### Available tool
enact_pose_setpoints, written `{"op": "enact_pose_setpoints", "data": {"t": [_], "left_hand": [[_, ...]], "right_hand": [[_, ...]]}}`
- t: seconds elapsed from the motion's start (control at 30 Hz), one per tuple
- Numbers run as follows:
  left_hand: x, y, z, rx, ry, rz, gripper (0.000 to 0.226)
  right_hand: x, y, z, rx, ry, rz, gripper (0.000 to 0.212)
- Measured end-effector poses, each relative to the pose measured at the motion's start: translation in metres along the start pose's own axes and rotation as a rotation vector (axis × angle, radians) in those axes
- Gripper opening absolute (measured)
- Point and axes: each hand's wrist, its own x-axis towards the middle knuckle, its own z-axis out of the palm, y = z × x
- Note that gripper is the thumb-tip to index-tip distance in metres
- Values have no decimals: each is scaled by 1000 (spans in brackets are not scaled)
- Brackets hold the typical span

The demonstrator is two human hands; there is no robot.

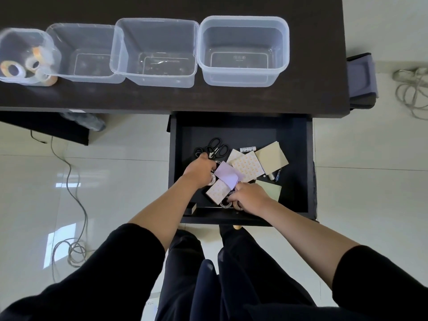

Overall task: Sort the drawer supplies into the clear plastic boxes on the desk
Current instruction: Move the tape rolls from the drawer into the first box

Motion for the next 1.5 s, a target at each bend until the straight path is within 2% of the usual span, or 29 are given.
{"op": "enact_pose_setpoints", "data": {"t": [0.13, 0.27, 0.43, 0.6, 0.8, 0.87, 1.0, 1.1, 1.27, 1.5], "left_hand": [[0, -2, 0, 25, -4, -9, 20], [2, -3, 1, 62, -16, 9, 34], [5, -4, 1, 66, -29, 0, 30], [2, -2, -1, 92, -36, 21, 23], [-10, -4, 10, 131, -60, 26, 20], [-14, -6, 17, 113, -21, 14, 24], [-20, -8, 25, 27, 75, -2, 44], [-23, -6, 26, -28, 113, -34, 49], [-19, -3, 26, -96, 181, -77, 21], [-27, -3, 21, -88, 197, -65, 22]], "right_hand": [[5, -3, -3, -103, -10, -66, 33], [8, -3, -5, -170, -69, -90, 36], [7, -2, -4, -63, -57, -59, 22], [-1, 4, -5, 92, -59, -17, 34], [-13, 11, -8, 160, -43, 25, 35], [-16, 11, -8, 158, -35, 33, 34], [-18, 9, -9, 147, -31, 34, 35], [-19, 9, -9, 134, -30, 35, 36], [-19, 9, -9, 132, -30, 47, 37], [-30, 5, -20, 143, -9, 45, 35]]}}
